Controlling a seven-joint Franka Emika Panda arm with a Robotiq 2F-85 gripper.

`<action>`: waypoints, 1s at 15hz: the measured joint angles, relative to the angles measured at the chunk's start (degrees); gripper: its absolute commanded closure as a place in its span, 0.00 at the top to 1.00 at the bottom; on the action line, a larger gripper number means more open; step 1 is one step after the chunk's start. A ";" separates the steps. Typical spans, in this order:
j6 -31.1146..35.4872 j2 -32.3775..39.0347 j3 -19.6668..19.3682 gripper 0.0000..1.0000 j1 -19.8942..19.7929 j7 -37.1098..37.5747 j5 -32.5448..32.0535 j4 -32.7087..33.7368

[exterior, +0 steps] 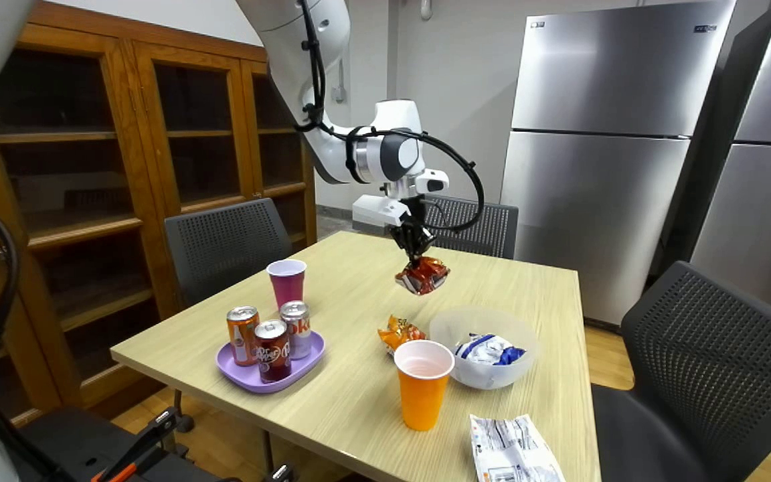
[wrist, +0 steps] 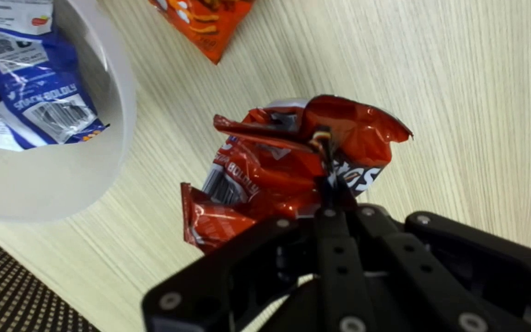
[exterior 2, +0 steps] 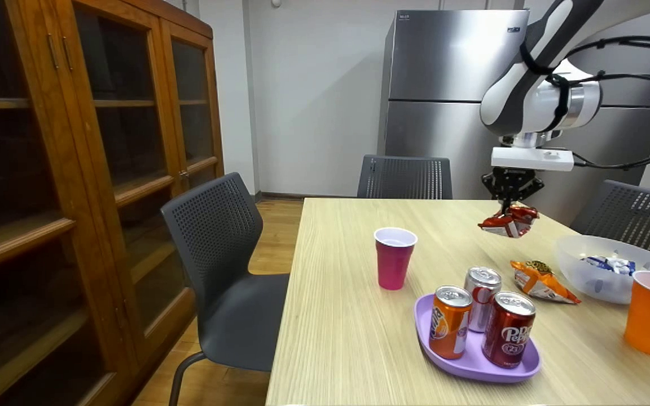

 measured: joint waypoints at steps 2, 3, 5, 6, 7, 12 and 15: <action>0.91 -2.08 -0.32 0.00 -0.93 -0.31 0.00 -1.85; 1.28 -3.09 -0.50 0.00 -1.33 -0.36 0.00 -2.79; 2.22 -5.12 -1.12 0.00 -1.91 -0.38 0.00 -4.96; 2.75 -6.13 -1.44 0.00 -2.16 -0.38 0.00 -6.11; 3.17 -6.98 -1.75 0.00 -2.36 -0.38 0.00 -7.13; 4.29 -9.33 -3.84 0.00 -3.04 -0.35 0.00 -10.77; 4.72 -9.28 -4.98 0.00 -3.21 -0.34 0.00 -11.76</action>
